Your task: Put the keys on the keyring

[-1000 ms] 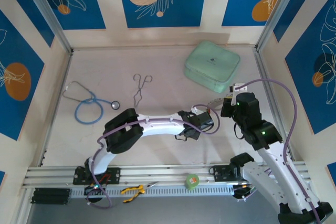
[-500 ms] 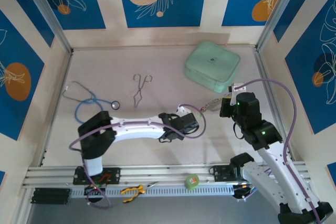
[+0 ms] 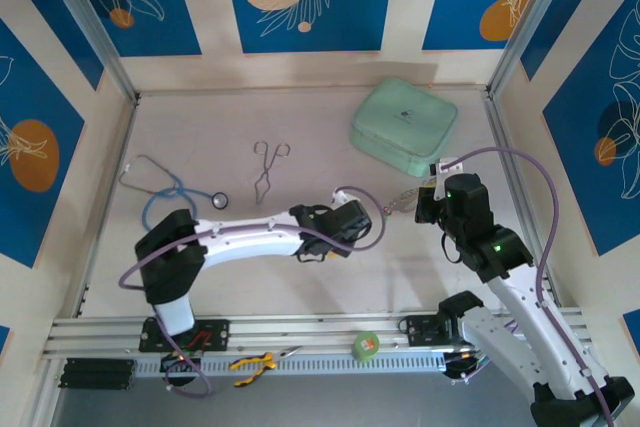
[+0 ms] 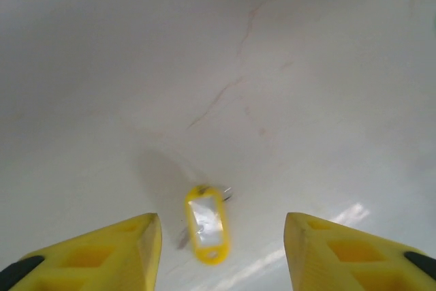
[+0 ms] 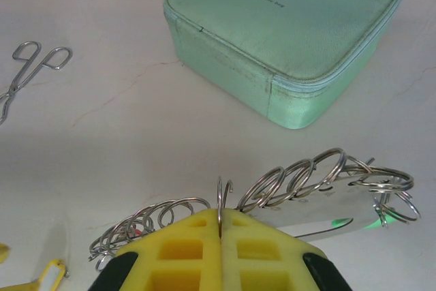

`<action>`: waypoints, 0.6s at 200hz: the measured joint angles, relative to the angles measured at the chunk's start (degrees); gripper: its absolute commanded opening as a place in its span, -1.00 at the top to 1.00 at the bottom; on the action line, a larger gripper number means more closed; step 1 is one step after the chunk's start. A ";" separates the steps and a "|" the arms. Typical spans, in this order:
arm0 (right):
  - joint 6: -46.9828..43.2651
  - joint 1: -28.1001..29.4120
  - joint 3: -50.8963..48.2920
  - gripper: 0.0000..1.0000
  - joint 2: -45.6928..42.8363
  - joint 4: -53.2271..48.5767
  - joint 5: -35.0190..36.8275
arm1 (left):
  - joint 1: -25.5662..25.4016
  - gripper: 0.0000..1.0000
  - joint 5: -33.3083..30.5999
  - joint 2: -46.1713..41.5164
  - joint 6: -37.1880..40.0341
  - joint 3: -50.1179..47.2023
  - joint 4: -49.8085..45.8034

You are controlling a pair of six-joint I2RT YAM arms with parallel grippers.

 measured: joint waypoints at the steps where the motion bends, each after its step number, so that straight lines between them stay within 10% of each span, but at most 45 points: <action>1: -0.02 0.02 0.00 1.00 0.00 0.00 0.00 | 0.00 -0.03 0.07 0.33 -0.02 0.46 -0.02; 120: -0.02 0.63 0.00 1.00 -0.02 -0.02 0.00 | 0.00 0.12 0.31 10.91 -7.78 11.34 -11.58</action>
